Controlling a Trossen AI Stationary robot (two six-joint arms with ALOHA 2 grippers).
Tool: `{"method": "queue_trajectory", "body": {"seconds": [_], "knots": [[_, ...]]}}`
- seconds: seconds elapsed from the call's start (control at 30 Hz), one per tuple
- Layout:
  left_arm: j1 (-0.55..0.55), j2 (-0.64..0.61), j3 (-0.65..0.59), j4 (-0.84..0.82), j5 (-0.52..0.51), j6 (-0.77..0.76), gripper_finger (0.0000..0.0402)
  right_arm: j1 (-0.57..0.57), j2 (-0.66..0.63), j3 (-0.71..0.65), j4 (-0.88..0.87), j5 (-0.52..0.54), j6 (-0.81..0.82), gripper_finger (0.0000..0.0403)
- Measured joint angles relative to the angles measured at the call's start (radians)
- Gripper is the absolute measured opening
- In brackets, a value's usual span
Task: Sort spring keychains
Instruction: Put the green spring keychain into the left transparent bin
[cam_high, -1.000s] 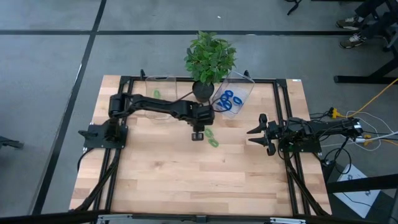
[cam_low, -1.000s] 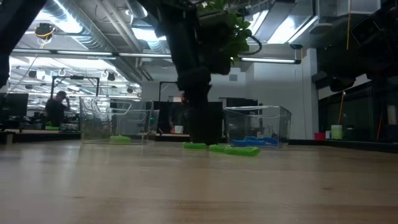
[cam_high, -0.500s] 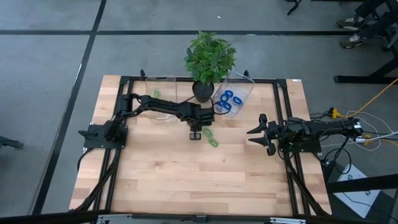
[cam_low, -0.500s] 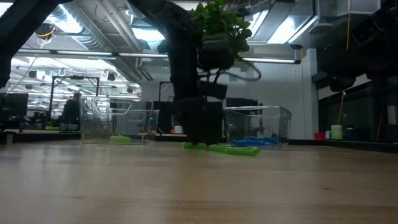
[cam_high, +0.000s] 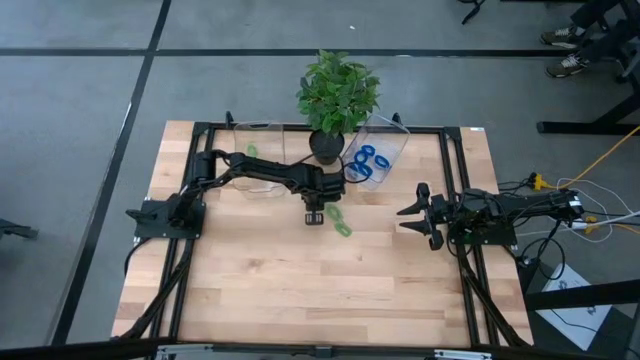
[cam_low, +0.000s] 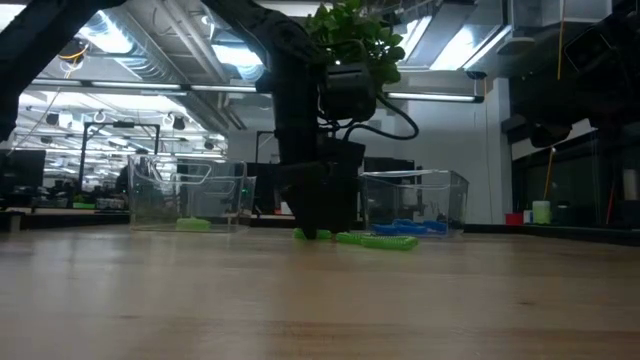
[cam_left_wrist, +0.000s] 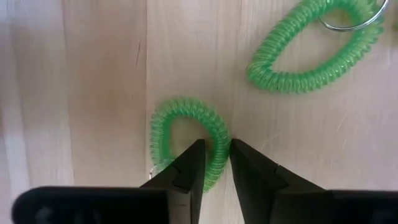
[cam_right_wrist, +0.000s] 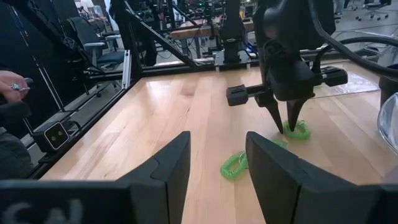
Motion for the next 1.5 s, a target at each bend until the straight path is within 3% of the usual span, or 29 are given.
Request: {"method": "queue_trajectory", "body": {"seconds": [0.3, 0.67, 1.5], "knots": [[-0.023, -0.008, -0.002, -0.006, -0.001, -0.025, 0.001, 0.0, 0.0, 0.0, 0.0, 0.0, 0.0, 0.0154], [-0.066, -0.1, -0.006, -0.013, 0.031, -0.038, 0.0007, 0.0, 0.0, 0.0, 0.0, 0.0, 0.0, 0.0154], [0.024, -0.595, -0.004, -0.04, -0.038, -0.151, 0.001, 0.0, 0.0, 0.0, 0.0, 0.0, 0.0, 0.0154]]}}
